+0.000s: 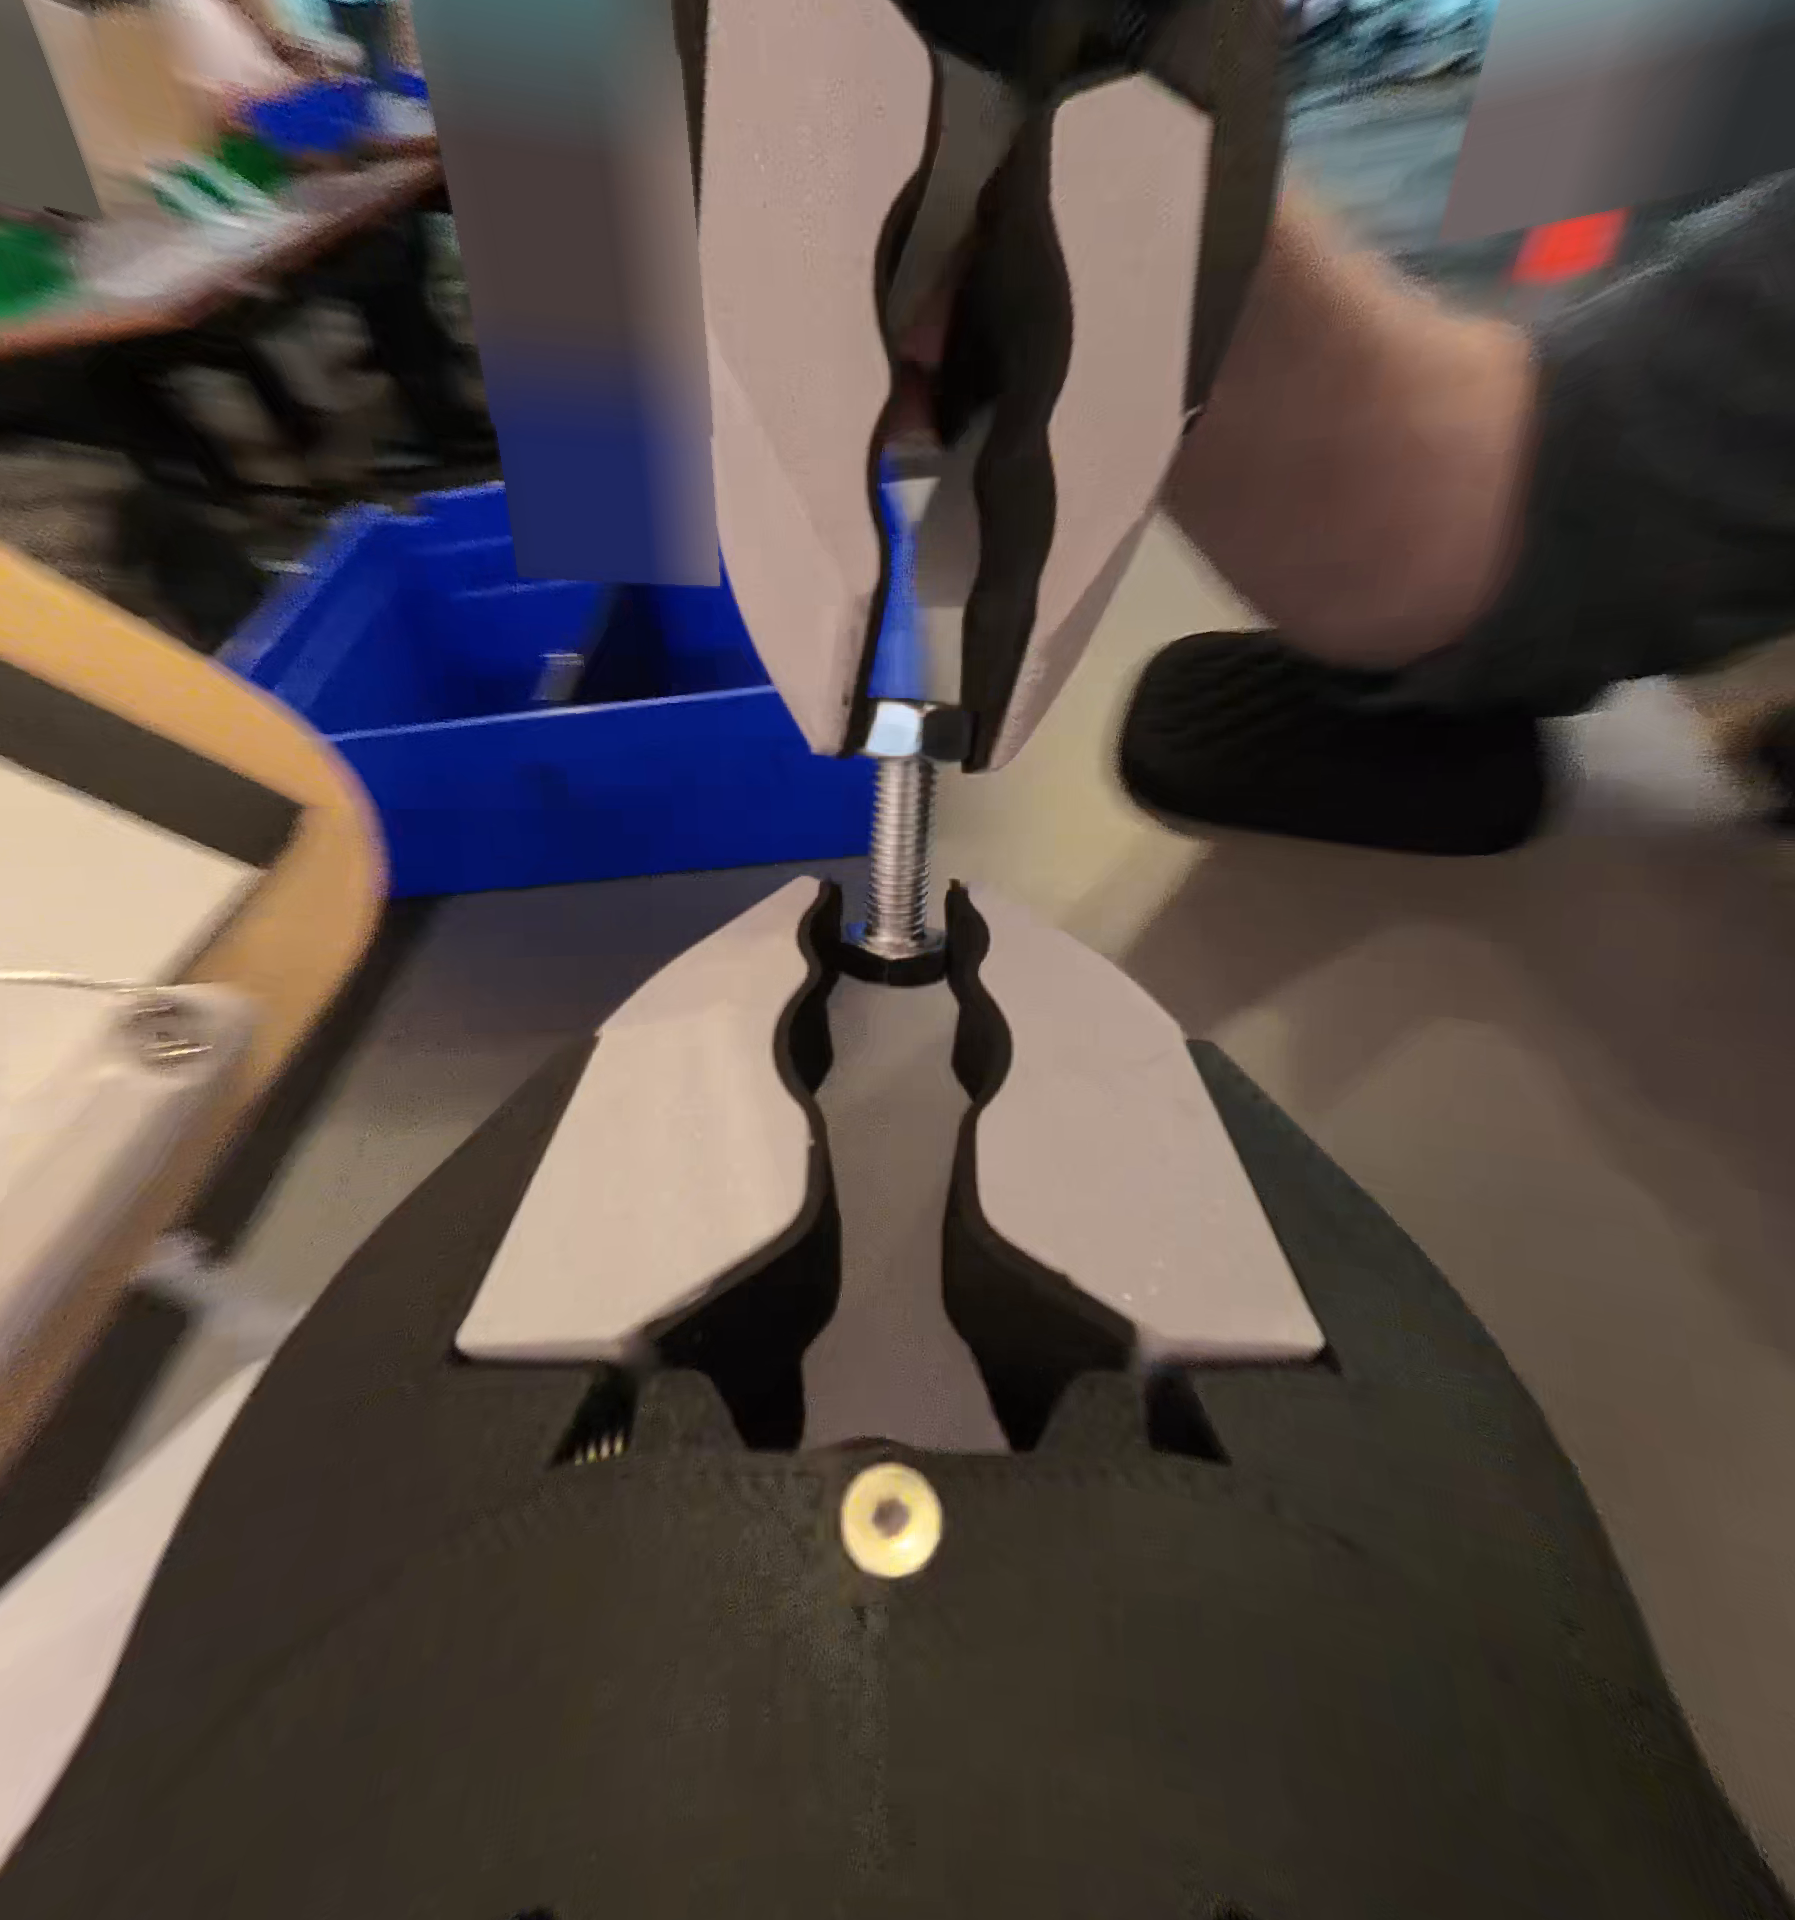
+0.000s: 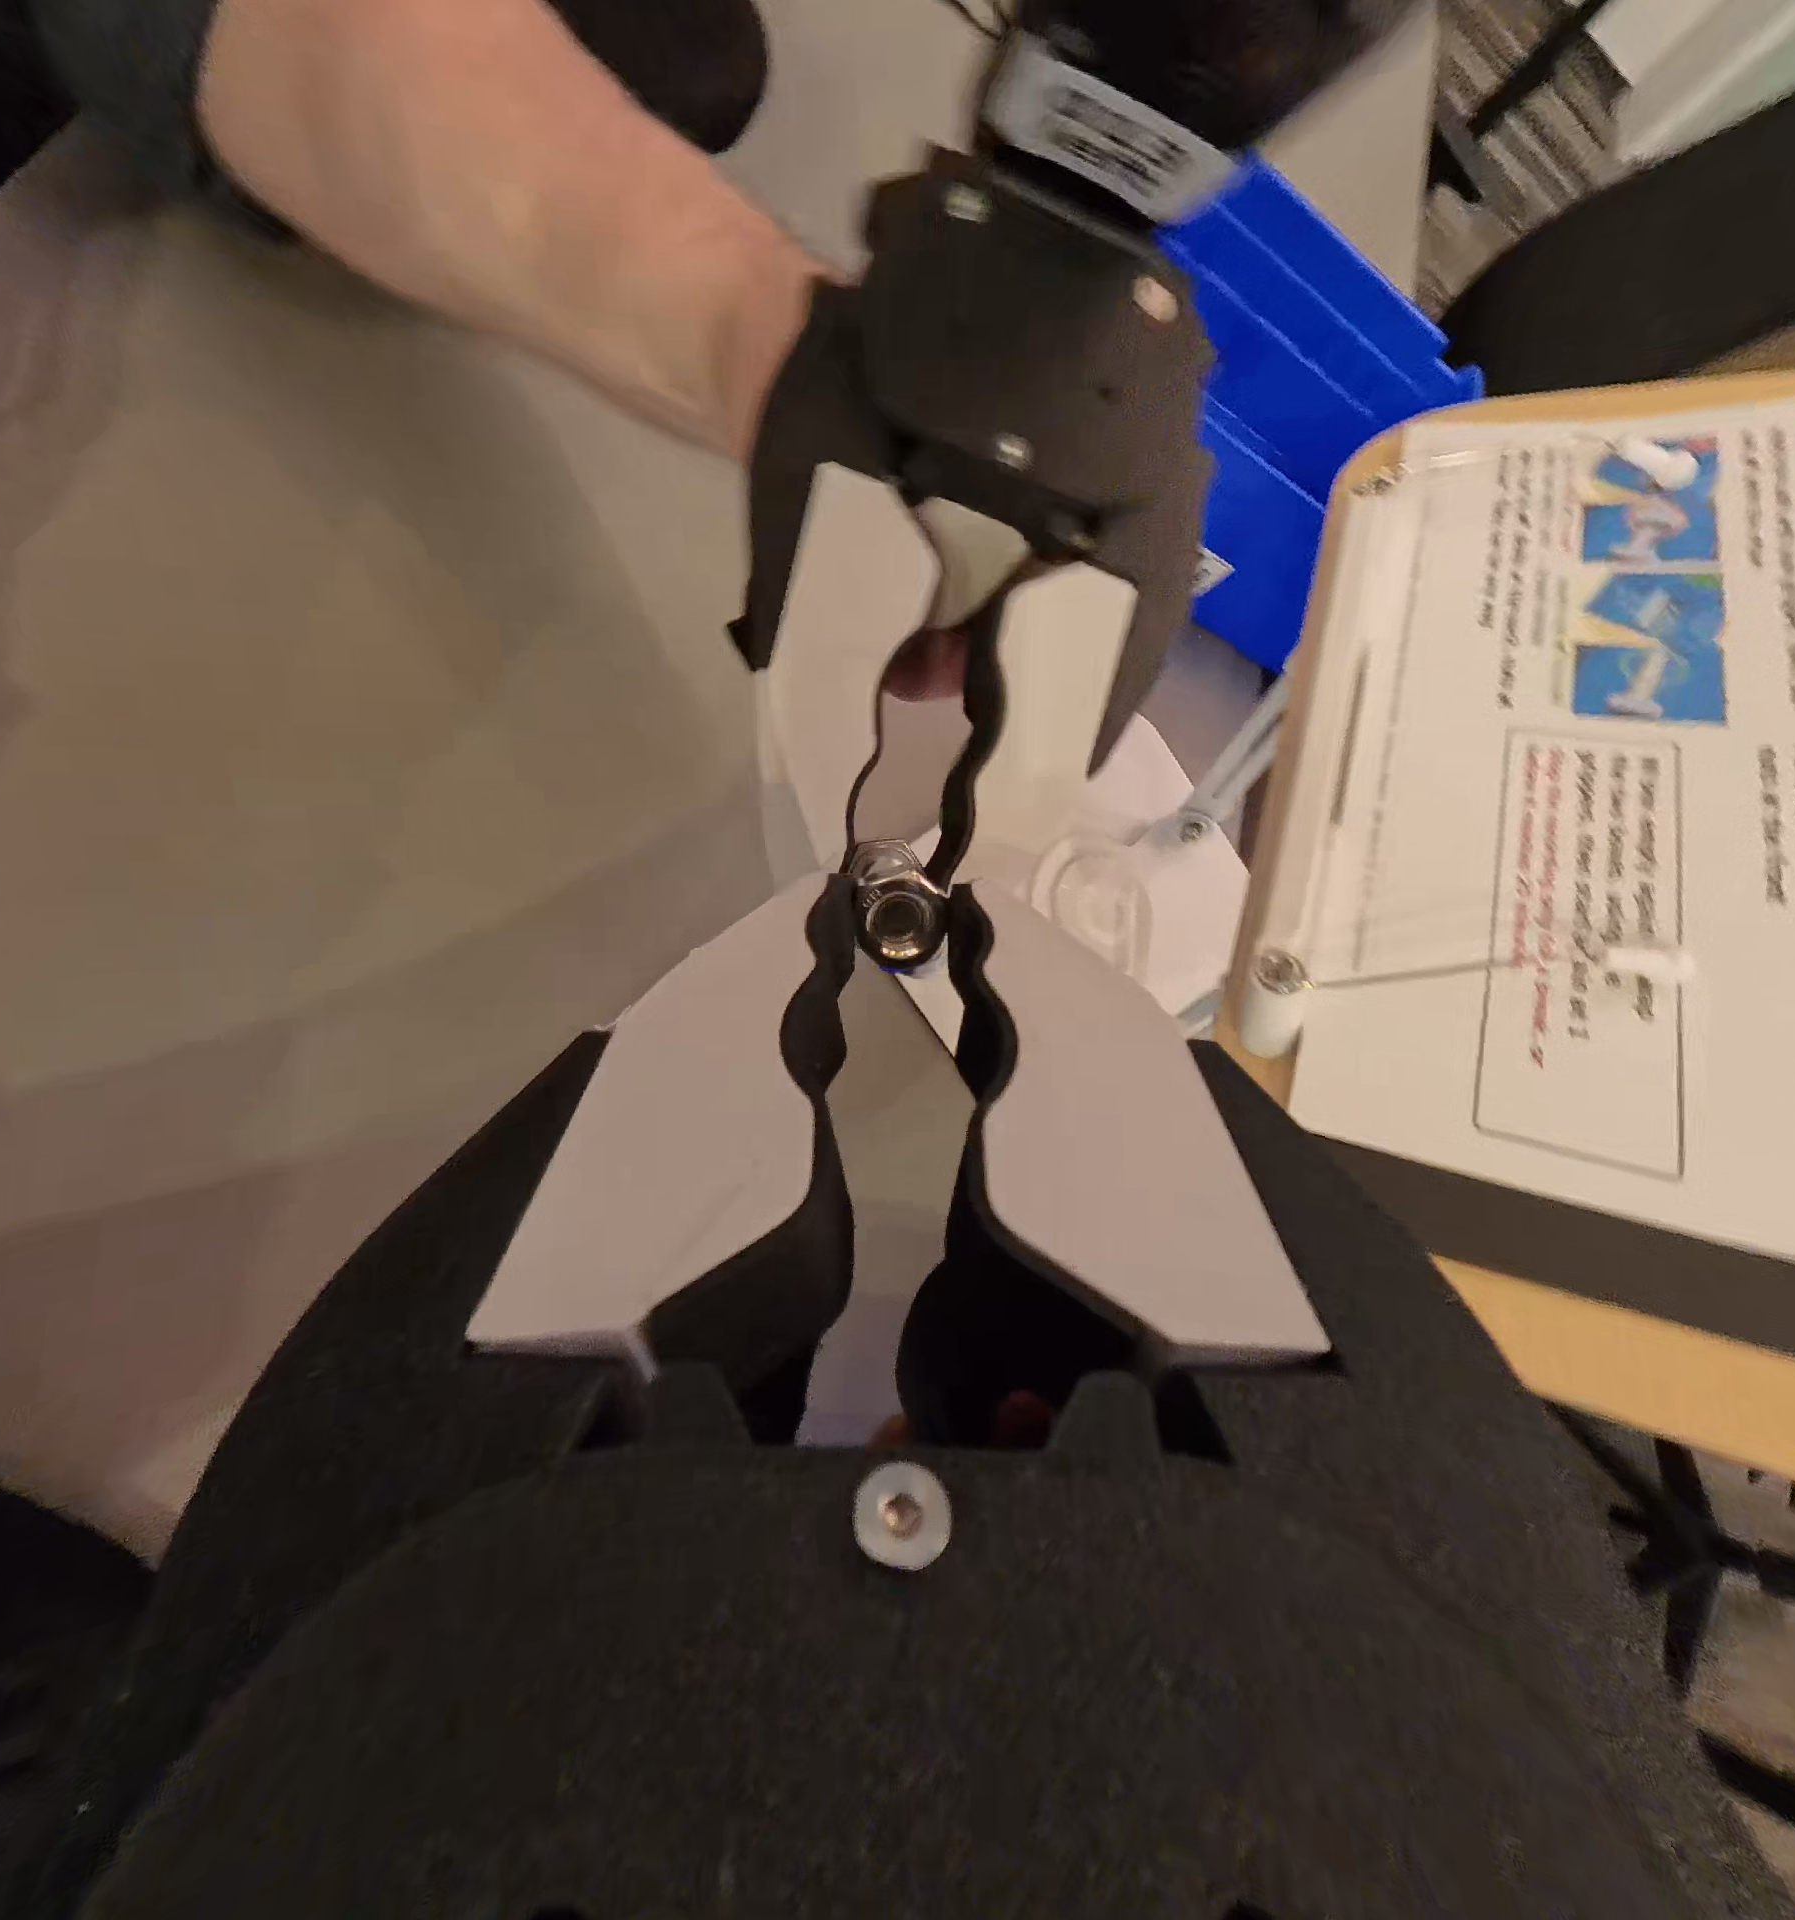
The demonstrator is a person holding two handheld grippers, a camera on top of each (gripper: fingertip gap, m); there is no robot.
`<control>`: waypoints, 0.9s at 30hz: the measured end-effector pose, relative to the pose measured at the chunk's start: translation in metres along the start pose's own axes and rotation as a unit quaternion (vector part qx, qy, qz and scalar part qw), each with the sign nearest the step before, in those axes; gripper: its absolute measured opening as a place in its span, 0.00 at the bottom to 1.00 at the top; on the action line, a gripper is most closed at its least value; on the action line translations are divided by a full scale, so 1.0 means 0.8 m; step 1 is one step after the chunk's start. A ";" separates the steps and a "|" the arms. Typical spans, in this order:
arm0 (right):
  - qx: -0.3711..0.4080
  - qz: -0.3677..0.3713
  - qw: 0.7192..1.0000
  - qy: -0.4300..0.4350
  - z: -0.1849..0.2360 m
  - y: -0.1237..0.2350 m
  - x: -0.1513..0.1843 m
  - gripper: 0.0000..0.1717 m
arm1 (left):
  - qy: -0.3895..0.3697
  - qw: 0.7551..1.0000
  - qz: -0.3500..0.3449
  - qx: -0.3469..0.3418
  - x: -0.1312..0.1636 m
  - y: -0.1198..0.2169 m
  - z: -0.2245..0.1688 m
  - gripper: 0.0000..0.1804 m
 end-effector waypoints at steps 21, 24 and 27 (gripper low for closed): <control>-0.018 0.029 0.998 0.046 0.018 -0.009 -0.016 0.10 | 0.123 0.964 -0.092 0.219 0.007 0.011 -0.016 0.32; -0.003 0.011 1.000 0.016 0.007 -0.003 -0.011 0.10 | 0.069 0.991 -0.075 0.089 0.008 0.002 0.000 0.33; 0.024 -0.005 0.999 -0.022 -0.007 0.006 -0.003 0.10 | 0.005 0.997 -0.072 -0.040 0.004 -0.002 0.012 0.31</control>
Point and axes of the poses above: each gripper's, where its closed fingertips meet, y back along the fingers, x out of its underside, z = x × y across the jaws, the point moved 6 cm from there along y, back along the fingers, and after that the axes turned 14 degrees about -x, right-handed, at the moved point
